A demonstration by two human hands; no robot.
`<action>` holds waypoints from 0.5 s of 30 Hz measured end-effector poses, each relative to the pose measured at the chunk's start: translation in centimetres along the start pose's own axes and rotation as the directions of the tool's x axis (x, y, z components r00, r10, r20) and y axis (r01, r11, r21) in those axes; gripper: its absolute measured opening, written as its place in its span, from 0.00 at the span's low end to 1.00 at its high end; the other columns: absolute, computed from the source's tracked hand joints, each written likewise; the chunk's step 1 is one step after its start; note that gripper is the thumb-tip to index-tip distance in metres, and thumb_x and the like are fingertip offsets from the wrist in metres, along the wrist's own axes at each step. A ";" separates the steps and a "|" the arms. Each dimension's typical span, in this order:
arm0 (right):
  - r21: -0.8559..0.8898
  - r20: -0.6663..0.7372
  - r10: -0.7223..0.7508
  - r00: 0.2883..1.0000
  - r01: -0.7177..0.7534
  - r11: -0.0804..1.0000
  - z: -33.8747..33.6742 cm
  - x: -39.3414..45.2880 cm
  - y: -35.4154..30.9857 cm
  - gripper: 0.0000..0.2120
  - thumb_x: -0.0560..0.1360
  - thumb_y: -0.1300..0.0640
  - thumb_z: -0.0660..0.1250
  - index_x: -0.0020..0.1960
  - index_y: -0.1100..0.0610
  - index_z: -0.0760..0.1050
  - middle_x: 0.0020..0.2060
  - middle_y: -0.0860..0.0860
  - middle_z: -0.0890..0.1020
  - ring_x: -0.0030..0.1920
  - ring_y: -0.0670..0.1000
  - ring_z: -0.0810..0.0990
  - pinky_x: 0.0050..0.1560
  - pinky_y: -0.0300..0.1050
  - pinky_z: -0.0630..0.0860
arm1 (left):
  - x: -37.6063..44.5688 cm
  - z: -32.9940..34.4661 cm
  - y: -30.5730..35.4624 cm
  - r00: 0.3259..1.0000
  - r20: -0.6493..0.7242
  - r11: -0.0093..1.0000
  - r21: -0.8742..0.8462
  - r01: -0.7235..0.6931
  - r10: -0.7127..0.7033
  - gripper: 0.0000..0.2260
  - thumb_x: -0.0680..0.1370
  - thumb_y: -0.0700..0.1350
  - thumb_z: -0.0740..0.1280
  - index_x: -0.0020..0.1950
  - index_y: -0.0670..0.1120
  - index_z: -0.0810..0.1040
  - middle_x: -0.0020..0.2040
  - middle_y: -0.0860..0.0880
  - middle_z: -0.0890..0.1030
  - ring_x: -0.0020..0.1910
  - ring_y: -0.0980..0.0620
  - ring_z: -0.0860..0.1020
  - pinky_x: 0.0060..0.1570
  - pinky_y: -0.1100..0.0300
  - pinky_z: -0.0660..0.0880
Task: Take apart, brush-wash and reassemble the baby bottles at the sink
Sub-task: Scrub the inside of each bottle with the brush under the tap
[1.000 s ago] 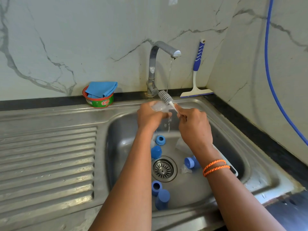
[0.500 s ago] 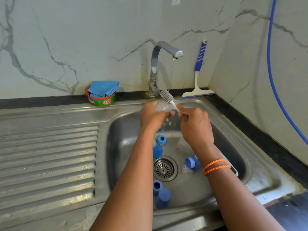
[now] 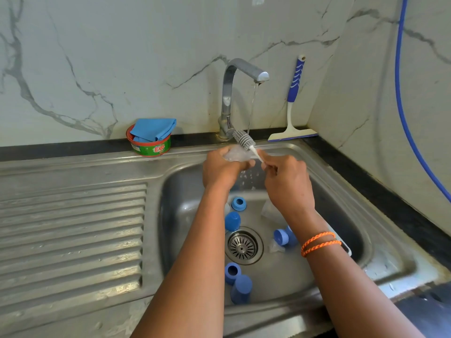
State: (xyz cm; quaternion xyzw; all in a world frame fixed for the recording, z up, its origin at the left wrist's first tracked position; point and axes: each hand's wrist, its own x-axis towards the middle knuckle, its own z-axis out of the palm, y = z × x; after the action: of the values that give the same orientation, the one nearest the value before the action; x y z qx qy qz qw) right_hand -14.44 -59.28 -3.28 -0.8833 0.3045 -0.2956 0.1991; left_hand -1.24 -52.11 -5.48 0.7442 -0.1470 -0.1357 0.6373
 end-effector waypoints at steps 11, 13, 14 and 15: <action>0.046 0.055 0.047 0.997 -0.049 0.998 -0.2 -0.8 -0.2 0.15 0.80 0.61 0.64 0.38 0.47 0.76 0.34 0.51 0.76 0.34 0.55 0.74 0.34 0.45 0.67 | 0.6 -0.3 -0.4 0.967 -0.251 0.985 0.171 -0.001 0.045 0.26 0.68 0.56 0.83 0.62 0.51 0.81 0.55 0.51 0.84 0.52 0.48 0.82 0.47 0.53 0.80; 0.044 0.070 0.076 0.995 -0.079 0.996 -0.3 -0.9 -0.3 0.17 0.79 0.61 0.64 0.33 0.47 0.71 0.34 0.52 0.75 0.34 0.56 0.73 0.34 0.45 0.66 | 0.5 -0.4 -0.2 0.957 -0.281 0.981 0.196 -0.010 0.066 0.27 0.69 0.55 0.82 0.63 0.50 0.79 0.58 0.50 0.83 0.53 0.48 0.81 0.47 0.54 0.77; 0.043 0.074 0.090 0.993 -0.094 0.995 -0.3 -1.0 -0.4 0.17 0.79 0.61 0.64 0.33 0.49 0.71 0.33 0.52 0.75 0.33 0.55 0.72 0.33 0.45 0.66 | 0.5 -0.5 -0.2 0.958 -0.269 0.975 0.220 -0.033 0.094 0.27 0.69 0.55 0.82 0.63 0.50 0.78 0.57 0.50 0.82 0.53 0.48 0.80 0.48 0.53 0.77; 0.043 0.071 0.105 0.992 -0.108 0.993 -0.4 -1.0 -0.4 0.16 0.79 0.62 0.63 0.34 0.51 0.72 0.33 0.52 0.75 0.33 0.54 0.72 0.33 0.45 0.66 | 0.5 -0.5 -0.2 0.964 -0.239 0.968 0.244 -0.061 0.121 0.27 0.69 0.55 0.82 0.63 0.50 0.78 0.56 0.51 0.82 0.53 0.48 0.80 0.49 0.53 0.78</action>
State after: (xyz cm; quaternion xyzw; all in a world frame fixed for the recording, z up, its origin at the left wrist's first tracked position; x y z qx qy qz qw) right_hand -15.19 -58.40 -3.20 -0.8705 0.3374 -0.2612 0.2454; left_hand -0.53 -51.83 -5.64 0.8177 -0.1144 0.0078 0.5641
